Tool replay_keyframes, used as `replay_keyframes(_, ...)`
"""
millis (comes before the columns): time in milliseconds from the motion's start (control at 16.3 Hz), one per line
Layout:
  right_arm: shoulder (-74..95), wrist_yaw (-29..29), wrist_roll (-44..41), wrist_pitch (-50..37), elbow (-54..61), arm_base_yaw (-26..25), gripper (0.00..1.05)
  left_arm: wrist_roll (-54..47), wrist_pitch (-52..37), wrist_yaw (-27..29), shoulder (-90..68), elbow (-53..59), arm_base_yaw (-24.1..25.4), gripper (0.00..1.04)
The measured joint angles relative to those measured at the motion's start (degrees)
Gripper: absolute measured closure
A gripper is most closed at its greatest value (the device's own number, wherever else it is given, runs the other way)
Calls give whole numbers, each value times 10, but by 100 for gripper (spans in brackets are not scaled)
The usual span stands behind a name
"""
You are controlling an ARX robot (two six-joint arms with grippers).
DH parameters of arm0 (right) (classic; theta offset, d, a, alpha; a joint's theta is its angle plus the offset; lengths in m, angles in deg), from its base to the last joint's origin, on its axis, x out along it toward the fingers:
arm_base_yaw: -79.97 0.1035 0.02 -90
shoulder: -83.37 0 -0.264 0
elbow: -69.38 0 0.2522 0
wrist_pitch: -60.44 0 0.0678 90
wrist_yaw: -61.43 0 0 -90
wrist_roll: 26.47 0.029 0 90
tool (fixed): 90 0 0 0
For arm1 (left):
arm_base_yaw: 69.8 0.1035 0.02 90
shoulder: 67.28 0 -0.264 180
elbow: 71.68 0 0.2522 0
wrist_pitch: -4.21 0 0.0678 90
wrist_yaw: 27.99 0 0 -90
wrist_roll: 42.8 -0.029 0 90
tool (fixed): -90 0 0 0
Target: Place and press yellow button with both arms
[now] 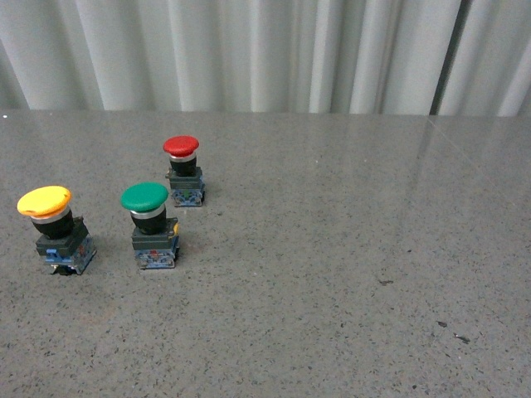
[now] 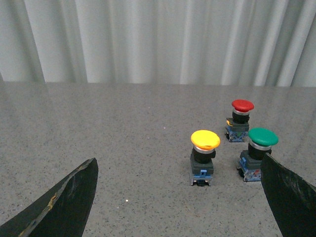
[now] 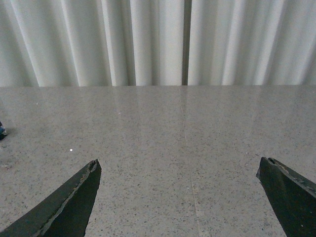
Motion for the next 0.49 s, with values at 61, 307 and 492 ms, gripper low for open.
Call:
replay_keyframes(61,0,0,0,0,0,0,7,0,0,0,0,0,0,7)
replay_keyframes(307,0,0,0,0,0,0,7,0,0,0,0,0,0,7)
replay_keyframes(492,0,0,0,0,0,0,7,0,0,0,0,0,0,7)
